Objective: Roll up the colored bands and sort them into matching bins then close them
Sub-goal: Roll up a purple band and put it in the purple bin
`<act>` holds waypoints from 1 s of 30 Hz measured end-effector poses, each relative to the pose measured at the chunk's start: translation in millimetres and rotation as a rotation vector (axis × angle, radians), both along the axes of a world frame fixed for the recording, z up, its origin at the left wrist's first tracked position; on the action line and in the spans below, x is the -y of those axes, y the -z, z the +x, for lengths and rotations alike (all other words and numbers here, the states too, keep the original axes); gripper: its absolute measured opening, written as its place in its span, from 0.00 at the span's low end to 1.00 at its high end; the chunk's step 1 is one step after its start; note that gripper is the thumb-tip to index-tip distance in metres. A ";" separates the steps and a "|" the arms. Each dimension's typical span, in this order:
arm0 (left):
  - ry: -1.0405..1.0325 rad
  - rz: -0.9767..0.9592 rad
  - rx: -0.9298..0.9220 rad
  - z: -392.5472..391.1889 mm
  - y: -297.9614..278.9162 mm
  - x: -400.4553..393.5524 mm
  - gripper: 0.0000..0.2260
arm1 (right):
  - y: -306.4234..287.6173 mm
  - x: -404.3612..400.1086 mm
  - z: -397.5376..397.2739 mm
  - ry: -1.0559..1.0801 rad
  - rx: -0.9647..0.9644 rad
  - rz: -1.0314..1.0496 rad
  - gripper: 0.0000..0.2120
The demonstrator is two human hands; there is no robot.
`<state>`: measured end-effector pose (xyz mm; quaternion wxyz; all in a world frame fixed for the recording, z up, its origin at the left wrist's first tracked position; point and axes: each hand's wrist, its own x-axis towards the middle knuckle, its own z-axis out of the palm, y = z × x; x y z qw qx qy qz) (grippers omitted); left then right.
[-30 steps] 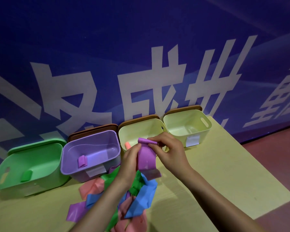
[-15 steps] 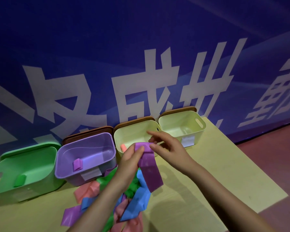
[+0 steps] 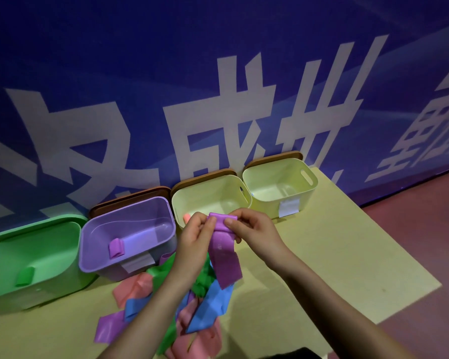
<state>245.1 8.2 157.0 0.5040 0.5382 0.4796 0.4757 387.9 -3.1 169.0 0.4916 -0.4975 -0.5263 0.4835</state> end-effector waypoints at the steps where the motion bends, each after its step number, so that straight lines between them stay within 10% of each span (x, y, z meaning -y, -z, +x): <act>1: 0.009 0.044 -0.020 -0.2 0.2 -0.3 0.13 | 0.2 0.6 0.3 -0.005 -0.007 -0.004 0.07; 15: 0.078 -0.315 0.284 -5.5 -11.3 6.1 0.17 | -5.1 -10.9 -10.2 0.080 -0.026 0.074 0.06; 26: 0.018 -0.345 0.183 2.9 -11.7 4.8 0.14 | 1.7 -1.8 6.1 0.092 0.546 0.534 0.06; 30: 0.098 -0.474 0.406 7.3 -21.5 8.2 0.17 | 4.3 -0.4 15.8 0.059 0.656 0.592 0.09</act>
